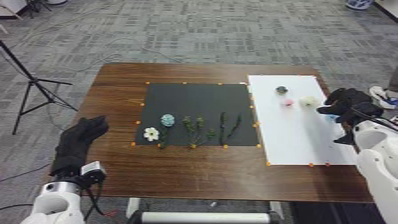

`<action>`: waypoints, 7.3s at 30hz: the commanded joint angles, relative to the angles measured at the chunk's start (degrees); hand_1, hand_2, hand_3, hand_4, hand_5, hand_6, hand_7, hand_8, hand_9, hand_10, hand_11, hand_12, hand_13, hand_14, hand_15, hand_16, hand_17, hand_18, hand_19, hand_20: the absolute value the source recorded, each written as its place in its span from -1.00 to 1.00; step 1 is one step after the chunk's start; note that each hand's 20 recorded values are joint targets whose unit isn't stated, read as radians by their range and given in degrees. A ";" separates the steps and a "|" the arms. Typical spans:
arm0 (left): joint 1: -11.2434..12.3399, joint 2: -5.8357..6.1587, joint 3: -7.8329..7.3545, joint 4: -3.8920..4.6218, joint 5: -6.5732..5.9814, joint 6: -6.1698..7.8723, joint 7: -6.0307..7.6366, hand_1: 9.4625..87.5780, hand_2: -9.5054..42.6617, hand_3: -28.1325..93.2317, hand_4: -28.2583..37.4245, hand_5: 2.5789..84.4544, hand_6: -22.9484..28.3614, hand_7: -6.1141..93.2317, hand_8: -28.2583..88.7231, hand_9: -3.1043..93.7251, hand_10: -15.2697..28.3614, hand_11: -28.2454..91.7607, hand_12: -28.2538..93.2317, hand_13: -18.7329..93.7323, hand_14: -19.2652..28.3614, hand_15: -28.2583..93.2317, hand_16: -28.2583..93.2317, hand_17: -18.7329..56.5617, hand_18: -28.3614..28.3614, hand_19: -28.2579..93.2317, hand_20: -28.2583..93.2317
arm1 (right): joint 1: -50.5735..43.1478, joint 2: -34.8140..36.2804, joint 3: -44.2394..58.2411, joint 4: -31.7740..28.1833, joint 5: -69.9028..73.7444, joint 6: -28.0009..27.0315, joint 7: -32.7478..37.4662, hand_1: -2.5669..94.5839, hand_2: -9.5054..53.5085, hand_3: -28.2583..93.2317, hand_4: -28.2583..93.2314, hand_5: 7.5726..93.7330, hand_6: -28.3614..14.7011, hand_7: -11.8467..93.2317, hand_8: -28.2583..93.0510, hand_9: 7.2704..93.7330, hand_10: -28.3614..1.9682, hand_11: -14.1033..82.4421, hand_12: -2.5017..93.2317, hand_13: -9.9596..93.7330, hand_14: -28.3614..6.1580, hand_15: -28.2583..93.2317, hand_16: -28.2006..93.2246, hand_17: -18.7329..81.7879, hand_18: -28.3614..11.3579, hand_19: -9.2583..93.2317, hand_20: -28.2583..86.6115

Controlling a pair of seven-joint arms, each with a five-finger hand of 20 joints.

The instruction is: Arrange flowers

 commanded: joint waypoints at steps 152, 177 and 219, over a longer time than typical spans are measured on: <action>-1.05 0.47 0.19 -0.01 0.75 -2.90 -2.09 -0.64 -0.13 0.58 -1.00 0.19 -0.02 -0.52 -0.64 0.08 0.34 -0.16 -0.32 0.00 0.54 -0.19 -0.55 -0.39 0.31 -0.43 -0.32 | 23.64 0.46 -27.70 -1.42 -1.74 6.15 -2.02 -0.24 -1.00 0.60 -0.86 0.04 0.31 -0.40 -0.71 0.16 0.00 -0.50 -0.64 0.45 -0.11 0.27 -0.02 0.01 -0.79 0.73 0.46; -0.56 0.28 0.04 -0.35 0.68 -3.14 -1.81 -0.63 -0.14 0.58 -1.00 0.19 -0.03 -0.52 -0.64 0.09 0.34 -0.15 -0.32 0.00 0.54 -0.18 -0.55 -0.39 0.32 -0.43 -0.32 | 16.46 0.07 -20.97 8.63 -9.07 -0.16 -3.85 -0.24 -1.00 0.61 -0.88 0.05 0.32 -0.35 -0.72 0.21 0.01 -0.46 -0.61 0.45 -0.11 0.33 -0.04 0.01 -0.78 0.73 0.46; -0.12 -0.01 -0.47 -0.68 0.50 -3.31 -2.21 -0.63 -0.13 0.57 -1.00 0.19 -0.01 -0.53 -0.64 0.09 0.34 -0.16 -0.32 0.01 0.54 -0.18 -0.55 -0.39 0.32 -0.43 -0.32 | 20.39 4.17 -23.99 -0.49 2.10 10.94 -0.07 0.27 -1.00 0.51 -0.92 0.63 0.43 -0.33 -0.50 0.86 0.29 -0.59 -0.34 0.66 0.12 0.41 0.03 0.13 -0.71 0.76 0.46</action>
